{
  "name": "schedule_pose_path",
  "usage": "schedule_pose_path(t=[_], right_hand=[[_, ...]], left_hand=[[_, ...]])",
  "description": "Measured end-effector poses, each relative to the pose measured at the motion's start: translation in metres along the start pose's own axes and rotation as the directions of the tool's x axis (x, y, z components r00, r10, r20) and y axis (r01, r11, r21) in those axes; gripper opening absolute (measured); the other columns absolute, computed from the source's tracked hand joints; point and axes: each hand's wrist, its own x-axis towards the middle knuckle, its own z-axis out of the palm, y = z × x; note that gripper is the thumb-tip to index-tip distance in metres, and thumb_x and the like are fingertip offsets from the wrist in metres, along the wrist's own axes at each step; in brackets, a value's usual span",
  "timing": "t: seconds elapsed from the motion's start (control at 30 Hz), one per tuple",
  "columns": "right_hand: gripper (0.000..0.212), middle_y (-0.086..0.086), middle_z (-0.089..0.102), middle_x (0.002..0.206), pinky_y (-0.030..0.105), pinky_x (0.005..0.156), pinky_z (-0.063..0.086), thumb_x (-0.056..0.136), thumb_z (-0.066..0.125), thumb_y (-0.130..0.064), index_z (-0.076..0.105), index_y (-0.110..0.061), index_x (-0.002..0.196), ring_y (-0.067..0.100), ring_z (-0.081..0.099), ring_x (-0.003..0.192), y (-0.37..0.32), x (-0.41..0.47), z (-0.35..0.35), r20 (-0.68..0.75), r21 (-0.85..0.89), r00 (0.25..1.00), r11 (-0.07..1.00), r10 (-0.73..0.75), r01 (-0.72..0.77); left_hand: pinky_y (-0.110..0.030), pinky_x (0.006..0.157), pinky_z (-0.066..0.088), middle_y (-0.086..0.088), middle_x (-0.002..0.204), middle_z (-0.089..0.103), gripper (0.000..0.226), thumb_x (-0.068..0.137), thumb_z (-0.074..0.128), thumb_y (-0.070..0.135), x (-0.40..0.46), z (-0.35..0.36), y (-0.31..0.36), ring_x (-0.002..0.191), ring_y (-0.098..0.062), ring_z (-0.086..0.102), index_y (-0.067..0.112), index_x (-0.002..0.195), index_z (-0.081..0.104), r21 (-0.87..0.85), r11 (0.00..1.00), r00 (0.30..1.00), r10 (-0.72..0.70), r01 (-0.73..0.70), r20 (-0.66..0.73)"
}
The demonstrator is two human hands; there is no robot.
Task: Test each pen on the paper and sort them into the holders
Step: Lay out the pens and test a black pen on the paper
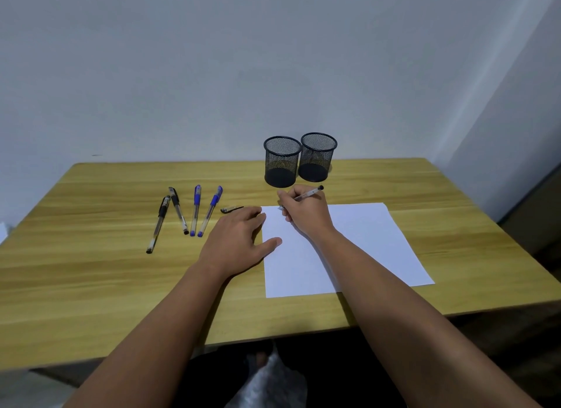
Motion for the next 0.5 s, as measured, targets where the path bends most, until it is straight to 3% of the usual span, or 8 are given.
schedule_pose_path(t=[0.17, 0.5], right_hand=[[0.039, 0.029, 0.065, 0.069, 0.032, 0.053, 0.052, 0.099, 0.071, -0.019, 0.059, 0.009, 0.075, 0.018, 0.062, 0.051, 0.0018, 0.0015, 0.0005, -0.017, -0.016, 1.000, 1.000, -0.011, 0.011], [0.039, 0.024, 0.069, 0.070, 0.032, 0.055, 0.052, 0.098, 0.075, -0.027, 0.065, 0.002, 0.075, 0.019, 0.062, 0.055, 0.0018, 0.0014, 0.0008, 0.002, 0.006, 1.000, 1.000, 0.003, -0.003]], left_hand=[[-0.040, 0.112, 0.040, 0.002, 0.150, 0.051, 0.077, 0.086, 0.051, 0.071, -0.0005, -0.0007, 0.0004, 0.138, -0.018, 0.045, 0.018, 0.141, 0.058, -0.011, 1.000, 1.000, -0.006, 0.006, 0.001], [-0.040, 0.111, 0.040, 0.001, 0.150, 0.051, 0.075, 0.087, 0.053, 0.070, -0.0008, -0.0007, 0.0006, 0.138, -0.018, 0.045, 0.018, 0.141, 0.058, -0.006, 1.000, 1.000, -0.004, 0.004, 0.001]])
